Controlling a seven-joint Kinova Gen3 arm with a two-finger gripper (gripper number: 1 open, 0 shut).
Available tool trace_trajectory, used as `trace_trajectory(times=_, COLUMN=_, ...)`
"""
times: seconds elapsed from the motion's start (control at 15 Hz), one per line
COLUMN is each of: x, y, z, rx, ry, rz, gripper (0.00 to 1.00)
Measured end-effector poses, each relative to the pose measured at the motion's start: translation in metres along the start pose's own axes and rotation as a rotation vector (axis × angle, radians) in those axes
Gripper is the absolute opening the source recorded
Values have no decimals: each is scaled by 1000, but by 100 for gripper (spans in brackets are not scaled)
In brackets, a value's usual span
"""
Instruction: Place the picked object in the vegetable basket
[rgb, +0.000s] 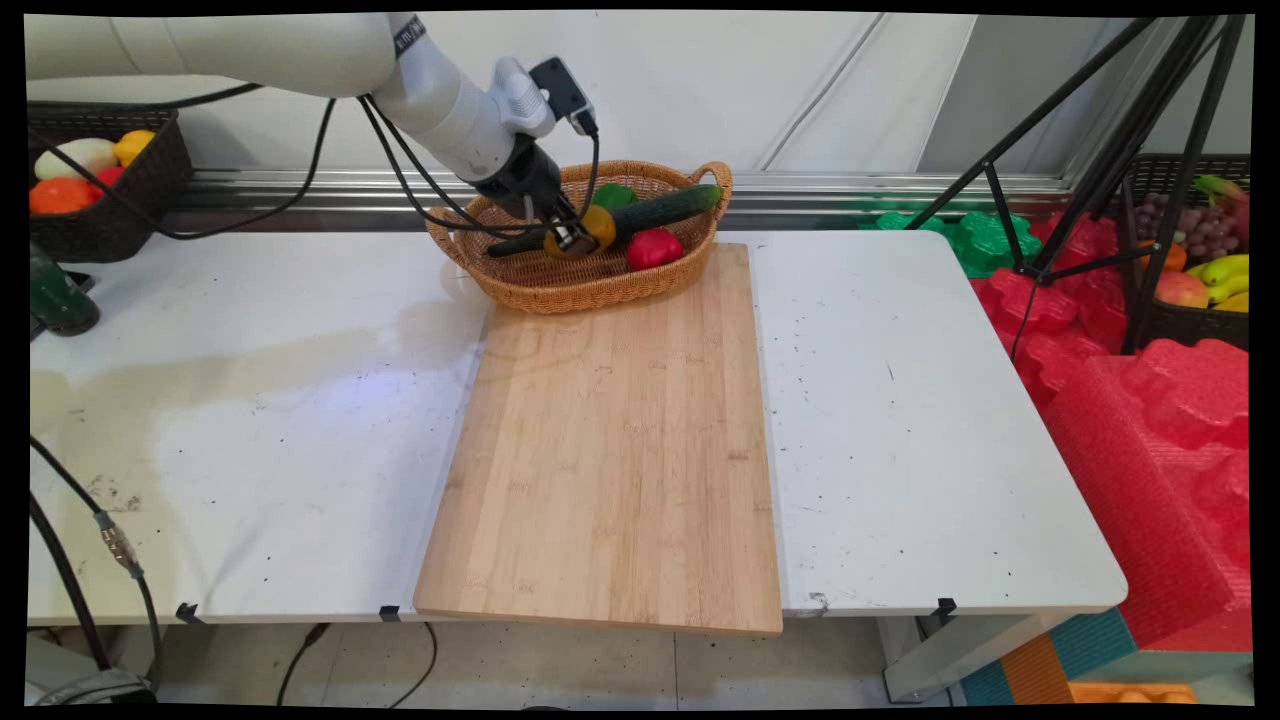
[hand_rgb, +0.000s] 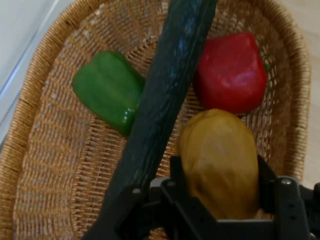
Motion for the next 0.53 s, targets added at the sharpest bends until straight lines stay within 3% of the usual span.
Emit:
trace_trajectory(times=0.27, x=0, y=-6, z=17, rx=-22, ry=-17, rz=5, gripper=0)
trace_trajectory(times=0.33, x=0, y=-7, z=19, rx=-26, ry=-18, rz=6, gripper=100)
trace_trajectory(times=0.53, x=1, y=-8, z=19, rx=-34, ry=-11, rz=8, gripper=100)
